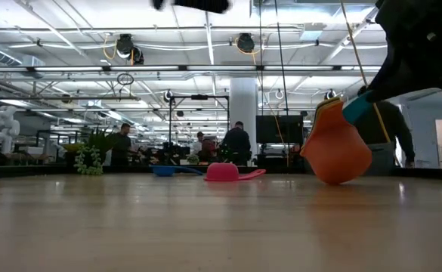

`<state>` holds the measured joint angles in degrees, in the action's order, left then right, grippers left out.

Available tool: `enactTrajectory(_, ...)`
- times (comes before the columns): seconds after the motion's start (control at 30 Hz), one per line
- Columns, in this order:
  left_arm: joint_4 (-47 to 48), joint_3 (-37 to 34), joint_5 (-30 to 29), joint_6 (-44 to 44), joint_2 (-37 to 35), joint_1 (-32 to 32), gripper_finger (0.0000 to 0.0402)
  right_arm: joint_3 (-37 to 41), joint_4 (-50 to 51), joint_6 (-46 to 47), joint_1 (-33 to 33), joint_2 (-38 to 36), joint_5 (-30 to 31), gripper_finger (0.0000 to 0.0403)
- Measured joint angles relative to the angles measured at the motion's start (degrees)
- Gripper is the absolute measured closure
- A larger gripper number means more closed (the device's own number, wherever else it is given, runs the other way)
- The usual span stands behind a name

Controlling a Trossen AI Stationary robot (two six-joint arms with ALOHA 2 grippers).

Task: Nest measuring cups in basket
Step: Stack the light blue measuring cup on top of the yellow measuring cup

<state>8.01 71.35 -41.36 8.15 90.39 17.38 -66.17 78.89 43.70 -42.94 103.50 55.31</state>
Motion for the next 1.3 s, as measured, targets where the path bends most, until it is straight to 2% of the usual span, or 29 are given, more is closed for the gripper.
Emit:
enactTrajectory(0.1, -10.5, 0.0, 9.3, -5.6, 6.2, -2.6, 0.0332, 0.0, -0.1, 0.1, -0.4, 0.0, -0.1, 0.0403)
enactTrajectory(0.27, -14.7, 0.0, 11.6, -6.2, 14.9, -6.0, 0.0332, 0.0, -0.1, 0.2, -1.5, 0.0, -0.2, 0.0403)
enactTrajectory(0.4, -18.5, 0.0, 19.5, -3.7, 21.9, -6.6, 0.0332, 0.0, -0.1, 0.2, -2.4, 0.0, -0.1, 0.0403)
enactTrajectory(0.47, -22.0, 0.0, 21.6, -3.7, 25.5, -6.2, 0.0332, 0.0, 0.0, 0.0, -2.6, 0.0, -0.1, 0.0403)
enactTrajectory(0.63, -30.1, 0.1, 22.1, -3.6, 29.7, -5.0, 0.0332, 0.0, 0.0, 0.8, -2.8, 0.0, -0.1, 0.0403)
enactTrajectory(1.0, -33.8, 0.1, 22.5, -3.1, 30.5, -4.6, 0.0332, 0.1, -2.3, -1.0, -3.4, 0.0, 2.9, 0.0403)
enactTrajectory(1.3, -36.7, 0.1, 23.1, -3.0, 30.6, -4.5, 0.0332, 0.1, -2.8, -2.8, -3.4, 0.0, -0.1, 0.0393)
